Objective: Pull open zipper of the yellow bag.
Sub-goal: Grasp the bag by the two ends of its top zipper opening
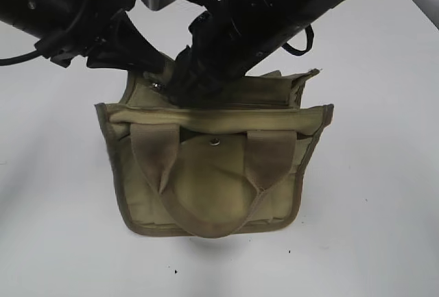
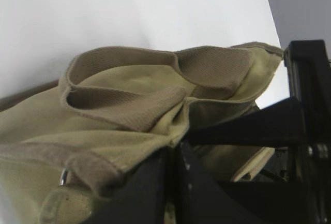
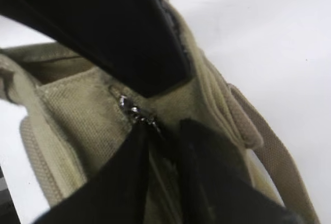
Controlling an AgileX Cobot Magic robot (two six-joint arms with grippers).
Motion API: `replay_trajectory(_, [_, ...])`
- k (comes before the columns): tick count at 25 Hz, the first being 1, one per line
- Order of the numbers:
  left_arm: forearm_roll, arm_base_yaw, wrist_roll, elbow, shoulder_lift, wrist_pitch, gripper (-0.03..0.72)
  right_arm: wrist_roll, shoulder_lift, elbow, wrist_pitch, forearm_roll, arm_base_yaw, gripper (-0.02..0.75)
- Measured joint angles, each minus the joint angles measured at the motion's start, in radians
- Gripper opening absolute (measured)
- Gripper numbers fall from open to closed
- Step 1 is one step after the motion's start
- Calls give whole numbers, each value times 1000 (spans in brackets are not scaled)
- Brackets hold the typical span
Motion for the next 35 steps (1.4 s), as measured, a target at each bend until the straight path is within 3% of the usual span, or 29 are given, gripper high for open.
replay_trajectory(4, [0, 0, 0, 0, 0, 5, 3, 0, 0, 0, 39, -40, 1, 36])
replay_trajectory(6, [-4, 0, 0, 0, 0, 8, 3, 3, 0, 0, 63, -66, 3, 2])
replay_trajectory(14, [-32, -3, 0, -5, 0, 18, 2, 62, -78, 0, 125, -183, 8, 2])
replay_trajectory(23, [18, -3, 0, -10, -5, 17, 2, 253, -138, 1, 291, -436, -1, 2])
replay_trajectory(35, [30, -3, 0, -10, -7, 17, 1, 398, -139, 1, 495, -475, -236, 2])
